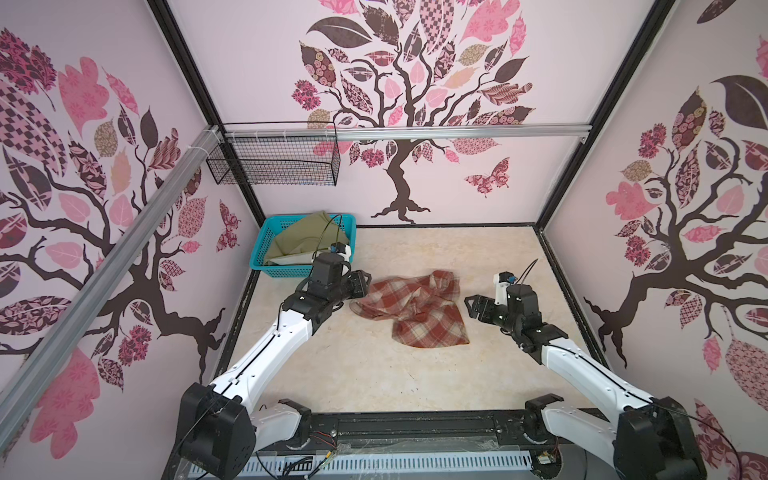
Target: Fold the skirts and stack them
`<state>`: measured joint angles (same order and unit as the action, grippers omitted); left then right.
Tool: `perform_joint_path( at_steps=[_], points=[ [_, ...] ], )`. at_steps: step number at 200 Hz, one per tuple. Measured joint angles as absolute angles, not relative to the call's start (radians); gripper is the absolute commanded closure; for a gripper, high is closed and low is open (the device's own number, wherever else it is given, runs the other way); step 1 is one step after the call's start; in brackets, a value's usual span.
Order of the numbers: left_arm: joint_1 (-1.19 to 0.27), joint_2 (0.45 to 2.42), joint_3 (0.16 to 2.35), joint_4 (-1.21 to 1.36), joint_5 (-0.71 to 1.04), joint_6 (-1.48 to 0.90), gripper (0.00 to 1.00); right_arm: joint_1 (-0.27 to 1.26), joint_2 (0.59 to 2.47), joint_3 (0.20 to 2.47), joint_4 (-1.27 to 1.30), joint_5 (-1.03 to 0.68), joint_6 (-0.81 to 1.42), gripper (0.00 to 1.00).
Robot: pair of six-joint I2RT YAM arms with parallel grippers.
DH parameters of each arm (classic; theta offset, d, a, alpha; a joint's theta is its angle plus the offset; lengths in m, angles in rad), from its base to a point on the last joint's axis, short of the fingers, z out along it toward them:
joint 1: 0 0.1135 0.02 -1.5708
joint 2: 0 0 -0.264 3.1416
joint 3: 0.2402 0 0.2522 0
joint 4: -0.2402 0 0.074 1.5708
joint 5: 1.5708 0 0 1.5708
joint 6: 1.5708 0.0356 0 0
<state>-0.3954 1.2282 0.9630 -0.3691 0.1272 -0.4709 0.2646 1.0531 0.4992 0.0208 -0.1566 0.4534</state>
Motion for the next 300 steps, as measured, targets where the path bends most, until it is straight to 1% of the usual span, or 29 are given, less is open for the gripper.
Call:
perform_joint_path(
  at_steps=[22,30,50,69,83,127,151,187,201,218,228,238,247,259,269,279,281,291,295,300],
  points=[
    [-0.444,1.229,0.967,-0.466,0.155,-0.455,0.57,0.284,1.041,0.475,0.001,-0.164,0.469,0.18],
    [-0.486,1.232,0.971,-0.501,0.163,-0.445,0.57,0.288,1.041,0.471,-0.006,-0.167,0.472,0.19],
    [-0.602,1.259,0.993,-0.571,0.198,-0.429,0.53,0.305,1.041,0.459,-0.014,-0.170,0.478,0.19],
    [-0.659,1.293,0.995,-0.607,0.236,-0.424,0.53,0.329,1.042,0.436,-0.015,-0.170,0.488,0.19],
    [-0.667,1.324,0.995,-0.628,0.253,-0.421,0.56,0.345,1.050,0.419,-0.014,-0.172,0.495,0.20],
    [-0.667,1.422,0.995,-0.644,0.242,-0.414,0.56,0.377,1.119,0.412,-0.007,-0.170,0.499,0.21],
    [-0.667,1.472,0.997,-0.648,0.200,-0.403,0.51,0.396,1.163,0.413,0.009,-0.167,0.498,0.22],
    [-0.667,1.516,1.030,-0.636,0.115,-0.395,0.48,0.415,1.217,0.418,0.019,-0.152,0.498,0.23],
    [-0.667,1.530,1.044,-0.623,0.093,-0.395,0.49,0.423,1.232,0.418,0.030,-0.149,0.498,0.24],
    [-0.667,1.545,1.055,-0.611,0.069,-0.398,0.52,0.430,1.251,0.418,0.042,-0.148,0.498,0.27],
    [-0.667,1.553,1.058,-0.604,0.057,-0.398,0.57,0.431,1.262,0.418,0.047,-0.148,0.499,0.31],
    [-0.667,1.564,1.059,-0.595,0.048,-0.407,0.66,0.433,1.272,0.421,0.053,-0.147,0.497,0.36],
    [-0.667,1.573,1.060,-0.589,0.041,-0.402,0.80,0.434,1.280,0.422,0.059,-0.146,0.500,0.41],
    [-0.667,1.588,1.060,-0.575,0.028,-0.413,1.00,0.436,1.291,0.426,0.068,-0.146,0.497,0.51],
    [-0.667,1.598,1.061,-0.568,0.017,-0.413,1.00,0.437,1.302,0.427,0.073,-0.147,0.499,0.58],
    [-0.667,1.605,1.062,-0.566,0.008,-0.418,1.00,0.437,1.314,0.432,0.072,-0.147,0.496,0.71],
    [-0.667,1.607,1.063,-0.566,0.007,-0.418,1.00,0.437,1.315,0.432,0.073,-0.147,0.503,0.72],
    [-0.666,1.609,1.069,-0.568,0.003,-0.419,1.00,0.437,1.326,0.439,0.072,-0.149,0.490,0.85],
    [-0.666,1.609,1.073,-0.569,0.003,-0.419,1.00,0.437,1.329,0.441,0.073,-0.149,0.501,0.88],
    [-0.665,1.609,1.079,-0.569,0.003,-0.419,1.00,0.437,1.332,0.444,0.072,-0.150,0.496,0.94]
  ],
)
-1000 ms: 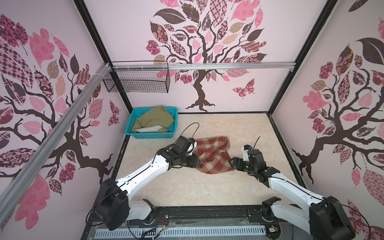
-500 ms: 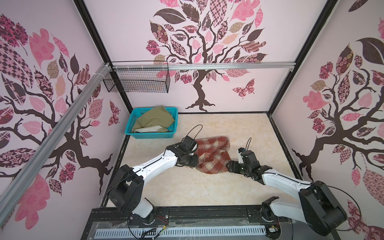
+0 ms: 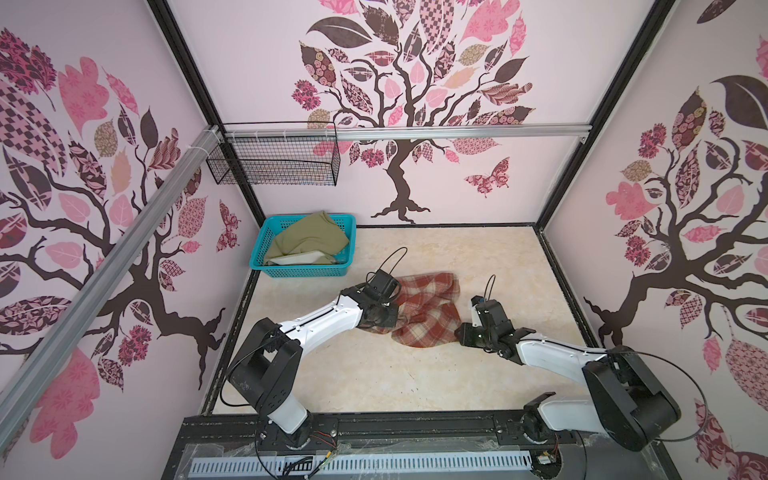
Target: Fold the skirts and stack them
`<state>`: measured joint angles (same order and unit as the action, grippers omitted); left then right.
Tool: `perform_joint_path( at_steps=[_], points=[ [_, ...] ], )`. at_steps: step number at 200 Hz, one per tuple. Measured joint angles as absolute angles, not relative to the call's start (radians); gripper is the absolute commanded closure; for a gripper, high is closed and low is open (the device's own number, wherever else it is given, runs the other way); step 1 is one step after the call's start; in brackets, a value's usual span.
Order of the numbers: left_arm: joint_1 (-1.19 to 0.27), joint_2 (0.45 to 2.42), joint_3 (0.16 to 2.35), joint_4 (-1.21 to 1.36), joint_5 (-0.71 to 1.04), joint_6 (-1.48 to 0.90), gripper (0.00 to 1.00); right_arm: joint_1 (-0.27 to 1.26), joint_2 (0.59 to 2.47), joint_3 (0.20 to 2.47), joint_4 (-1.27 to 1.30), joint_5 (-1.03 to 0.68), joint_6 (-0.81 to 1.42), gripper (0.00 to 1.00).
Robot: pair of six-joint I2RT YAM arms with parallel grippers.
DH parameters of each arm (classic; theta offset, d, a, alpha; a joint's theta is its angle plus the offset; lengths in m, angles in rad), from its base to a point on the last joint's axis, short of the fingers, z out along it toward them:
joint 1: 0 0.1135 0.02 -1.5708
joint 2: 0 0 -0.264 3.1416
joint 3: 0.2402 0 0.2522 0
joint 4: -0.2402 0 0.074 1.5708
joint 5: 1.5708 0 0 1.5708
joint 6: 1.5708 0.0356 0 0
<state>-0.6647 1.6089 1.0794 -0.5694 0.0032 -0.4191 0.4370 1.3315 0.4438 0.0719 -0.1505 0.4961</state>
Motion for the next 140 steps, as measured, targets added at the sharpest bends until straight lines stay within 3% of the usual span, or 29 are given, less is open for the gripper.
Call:
perform_joint_path(
  at_steps=[6,55,90,140],
  points=[
    [-0.662,1.608,1.090,-0.570,0.005,-0.419,1.00,0.437,1.333,0.448,0.072,-0.151,0.494,1.00],
    [-0.525,1.584,1.223,-0.545,0.127,-0.456,1.00,0.437,1.300,0.484,0.020,-0.154,0.497,1.00],
    [-0.409,1.632,1.433,-0.556,0.187,-0.446,1.00,0.442,1.137,0.479,-0.049,-0.155,0.501,1.00],
    [-0.331,1.845,1.684,-0.562,0.262,-0.437,1.00,0.443,0.912,0.457,-0.176,-0.149,0.525,1.00]
  ],
)
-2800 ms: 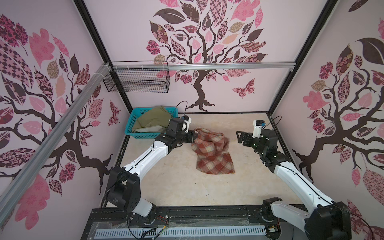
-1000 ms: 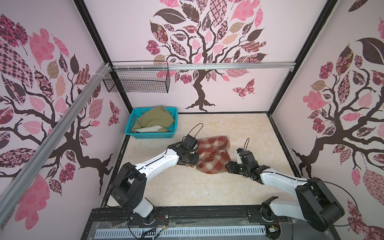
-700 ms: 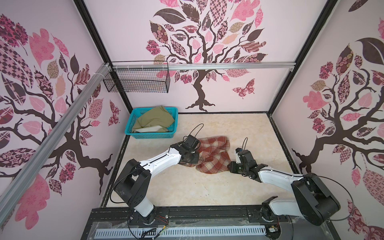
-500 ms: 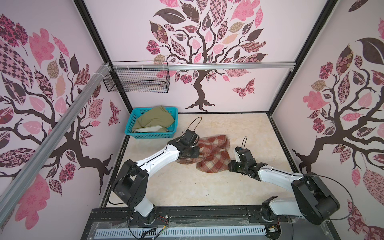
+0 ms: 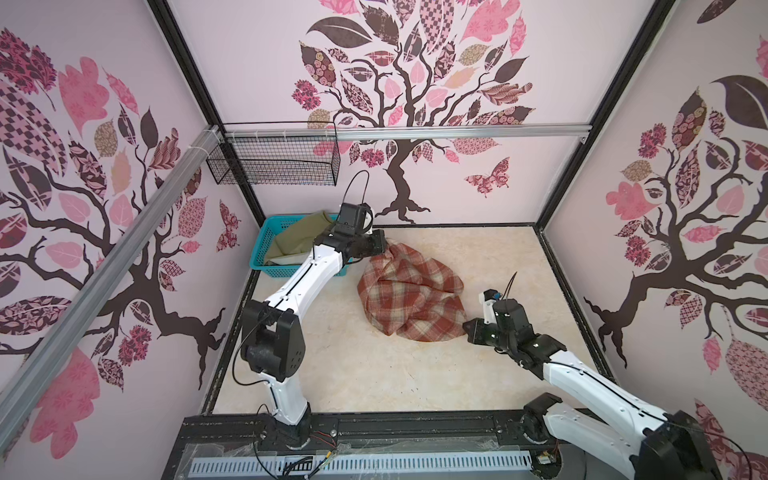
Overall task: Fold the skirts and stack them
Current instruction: 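Pull the skirt apart with both grippers to spread it on the table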
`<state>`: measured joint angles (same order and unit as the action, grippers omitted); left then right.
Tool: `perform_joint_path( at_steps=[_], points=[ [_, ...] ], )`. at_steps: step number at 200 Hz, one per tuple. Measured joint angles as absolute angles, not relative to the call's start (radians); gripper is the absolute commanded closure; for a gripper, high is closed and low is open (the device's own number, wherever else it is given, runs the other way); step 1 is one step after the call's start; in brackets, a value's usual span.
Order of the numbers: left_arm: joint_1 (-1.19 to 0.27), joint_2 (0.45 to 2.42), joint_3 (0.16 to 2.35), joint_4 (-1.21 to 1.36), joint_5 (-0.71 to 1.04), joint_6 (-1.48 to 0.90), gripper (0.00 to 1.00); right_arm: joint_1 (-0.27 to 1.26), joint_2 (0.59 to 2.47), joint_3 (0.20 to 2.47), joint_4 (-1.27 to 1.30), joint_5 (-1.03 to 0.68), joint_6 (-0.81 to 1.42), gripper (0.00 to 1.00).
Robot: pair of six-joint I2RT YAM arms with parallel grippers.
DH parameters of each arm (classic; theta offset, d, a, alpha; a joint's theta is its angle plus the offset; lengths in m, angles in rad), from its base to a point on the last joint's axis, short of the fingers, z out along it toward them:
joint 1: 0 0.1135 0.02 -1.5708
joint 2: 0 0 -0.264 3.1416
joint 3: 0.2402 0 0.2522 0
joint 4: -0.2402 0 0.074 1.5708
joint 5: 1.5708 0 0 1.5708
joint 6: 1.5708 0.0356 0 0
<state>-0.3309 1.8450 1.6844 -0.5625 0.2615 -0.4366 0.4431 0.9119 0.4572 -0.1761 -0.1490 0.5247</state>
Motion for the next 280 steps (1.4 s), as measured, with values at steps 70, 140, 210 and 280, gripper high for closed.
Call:
perform_joint_path(
  at_steps=[70,140,210,280],
  points=[
    [-0.205,2.122,1.913,-0.521,0.358,-0.524,0.62,0.444,0.781,0.430,-0.309,-0.121,0.547,1.00],
    [-0.210,1.800,1.691,-0.447,0.391,-0.523,0.56,0.444,0.805,0.434,-0.336,-0.103,0.545,1.00],
    [-0.415,1.461,1.139,-0.592,0.359,-0.486,0.58,0.444,0.941,0.488,-0.312,-0.100,0.507,1.00],
    [-0.434,1.476,0.884,-0.600,0.355,-0.547,0.57,0.444,1.000,0.525,-0.264,-0.097,0.471,0.95]
  ],
)
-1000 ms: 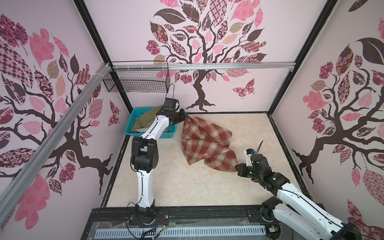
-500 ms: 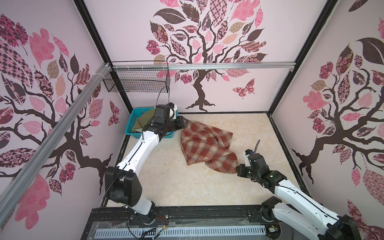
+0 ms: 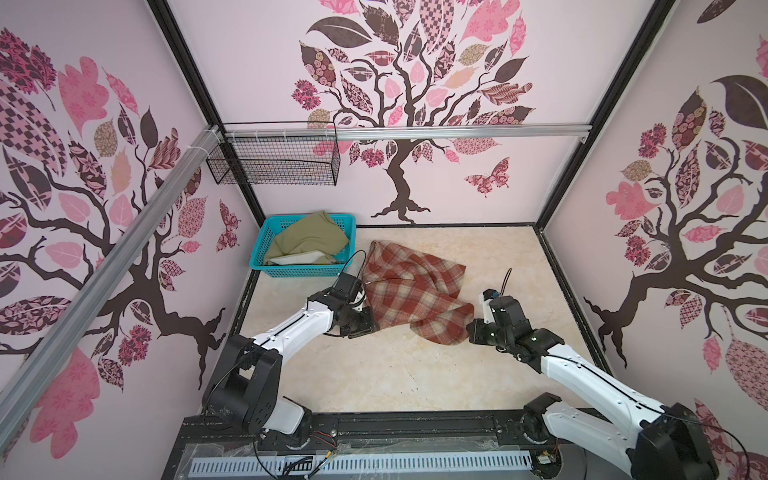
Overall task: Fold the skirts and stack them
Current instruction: 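Pull the skirt apart with both grippers to spread it on the table, then lift the skirt with both grippers and swing it toward the far side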
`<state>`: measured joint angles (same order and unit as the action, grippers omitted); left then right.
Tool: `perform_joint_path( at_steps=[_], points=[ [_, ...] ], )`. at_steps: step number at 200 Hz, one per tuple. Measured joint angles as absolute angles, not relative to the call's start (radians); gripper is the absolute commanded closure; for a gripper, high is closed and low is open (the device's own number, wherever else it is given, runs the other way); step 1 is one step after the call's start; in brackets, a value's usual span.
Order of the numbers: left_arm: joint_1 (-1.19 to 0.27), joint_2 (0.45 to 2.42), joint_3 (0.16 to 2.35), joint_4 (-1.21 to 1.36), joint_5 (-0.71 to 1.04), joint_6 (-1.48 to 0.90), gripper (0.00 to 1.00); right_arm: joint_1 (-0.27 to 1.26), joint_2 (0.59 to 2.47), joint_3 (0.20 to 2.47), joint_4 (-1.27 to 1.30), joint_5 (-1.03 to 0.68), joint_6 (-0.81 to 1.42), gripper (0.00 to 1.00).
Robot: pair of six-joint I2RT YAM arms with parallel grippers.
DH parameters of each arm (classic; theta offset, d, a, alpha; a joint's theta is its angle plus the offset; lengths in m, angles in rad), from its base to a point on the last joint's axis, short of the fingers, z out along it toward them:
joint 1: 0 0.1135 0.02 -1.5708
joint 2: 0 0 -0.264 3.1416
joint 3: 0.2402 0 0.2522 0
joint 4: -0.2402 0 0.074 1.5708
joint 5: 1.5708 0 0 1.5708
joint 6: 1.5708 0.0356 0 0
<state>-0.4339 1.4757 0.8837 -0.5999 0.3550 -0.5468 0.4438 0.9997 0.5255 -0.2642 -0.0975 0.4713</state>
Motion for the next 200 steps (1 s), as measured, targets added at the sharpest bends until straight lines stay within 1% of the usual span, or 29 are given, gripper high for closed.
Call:
perform_joint_path(
  at_steps=[42,78,115,134,149,166,181,190,200],
  points=[
    [-0.437,1.544,0.840,-0.443,0.355,-0.582,0.57,0.444,1.007,0.525,-0.249,-0.098,0.471,0.91],
    [-0.437,1.588,0.834,-0.353,0.326,-0.603,0.57,0.444,1.007,0.525,-0.242,-0.106,0.472,0.89],
    [-0.434,1.620,0.835,-0.309,0.303,-0.598,0.61,0.444,1.010,0.525,-0.235,-0.109,0.475,0.87],
    [-0.434,1.634,0.835,-0.292,0.300,-0.595,0.66,0.444,1.011,0.525,-0.235,-0.109,0.474,0.86],
    [-0.434,1.641,0.835,-0.276,0.303,-0.596,0.73,0.444,1.011,0.525,-0.234,-0.109,0.474,0.85],
    [-0.434,1.647,0.835,-0.253,0.312,-0.608,0.84,0.444,1.011,0.525,-0.234,-0.109,0.474,0.85],
    [-0.433,1.650,0.835,-0.233,0.320,-0.601,1.00,0.444,1.011,0.525,-0.234,-0.109,0.475,0.85],
    [-0.432,1.650,0.835,-0.224,0.323,-0.615,1.00,0.444,1.011,0.525,-0.234,-0.109,0.474,0.87],
    [-0.432,1.650,0.835,-0.221,0.323,-0.609,1.00,0.444,1.013,0.525,-0.233,-0.108,0.474,0.93]
  ],
)
